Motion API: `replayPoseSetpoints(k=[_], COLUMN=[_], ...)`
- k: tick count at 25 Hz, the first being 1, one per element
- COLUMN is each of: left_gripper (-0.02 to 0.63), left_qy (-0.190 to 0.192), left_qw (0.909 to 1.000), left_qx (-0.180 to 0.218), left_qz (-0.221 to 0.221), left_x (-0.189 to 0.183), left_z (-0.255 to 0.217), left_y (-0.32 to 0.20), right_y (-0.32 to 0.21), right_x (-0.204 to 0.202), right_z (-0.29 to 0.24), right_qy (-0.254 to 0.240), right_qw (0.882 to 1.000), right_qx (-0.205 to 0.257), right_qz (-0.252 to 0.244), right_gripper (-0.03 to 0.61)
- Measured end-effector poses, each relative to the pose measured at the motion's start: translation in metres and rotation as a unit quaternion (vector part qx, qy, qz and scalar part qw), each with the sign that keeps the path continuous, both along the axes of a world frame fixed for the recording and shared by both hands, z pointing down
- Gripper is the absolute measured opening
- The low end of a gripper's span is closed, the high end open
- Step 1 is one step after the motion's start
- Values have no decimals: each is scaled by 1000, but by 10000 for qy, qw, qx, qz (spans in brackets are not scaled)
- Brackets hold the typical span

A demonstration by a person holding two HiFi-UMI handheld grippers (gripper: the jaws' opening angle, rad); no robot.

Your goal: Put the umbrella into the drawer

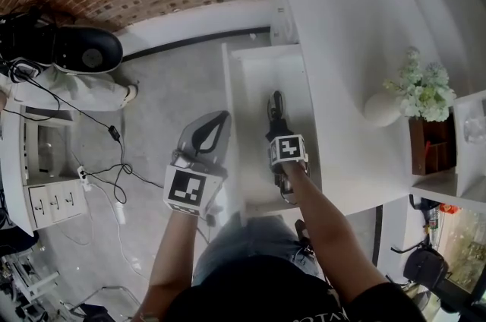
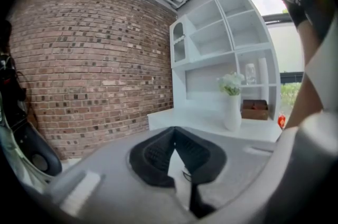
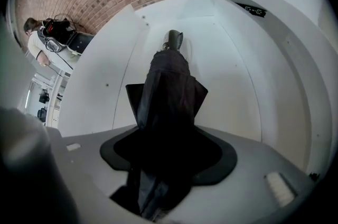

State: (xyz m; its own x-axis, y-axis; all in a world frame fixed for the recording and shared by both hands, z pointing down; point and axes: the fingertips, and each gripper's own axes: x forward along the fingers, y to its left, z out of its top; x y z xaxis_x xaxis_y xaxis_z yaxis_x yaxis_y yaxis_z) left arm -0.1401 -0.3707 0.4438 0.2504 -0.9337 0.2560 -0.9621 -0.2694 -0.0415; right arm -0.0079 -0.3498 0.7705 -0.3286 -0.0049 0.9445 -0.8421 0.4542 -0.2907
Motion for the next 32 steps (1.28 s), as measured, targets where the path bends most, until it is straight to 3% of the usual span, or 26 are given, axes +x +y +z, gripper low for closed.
replayPoseSetpoints(k=[7,13,22,32], left_gripper=[-6,-6,-5,-6], left_qy=[-121,-46,-94,-47], left_qw=[9999,9999,9993,9923], left_qx=[20,-107,106,322], left_qz=[-6,-39,339,1199], left_x=[-1,7,11,18], left_z=[4,8,6,-8], left_y=[6,6,10,31], right_y=[6,-3,4,14], right_x=[-3,2,-3,11], right_z=[5,4,-4,-48], right_qy=[-434,-677,-401,-228], right_qw=[9929,9705,9801,9776], right_qx=[-229,-344,-171,373], right_qz=[1081,2287,1939,2058], right_gripper=[262,262,289,302])
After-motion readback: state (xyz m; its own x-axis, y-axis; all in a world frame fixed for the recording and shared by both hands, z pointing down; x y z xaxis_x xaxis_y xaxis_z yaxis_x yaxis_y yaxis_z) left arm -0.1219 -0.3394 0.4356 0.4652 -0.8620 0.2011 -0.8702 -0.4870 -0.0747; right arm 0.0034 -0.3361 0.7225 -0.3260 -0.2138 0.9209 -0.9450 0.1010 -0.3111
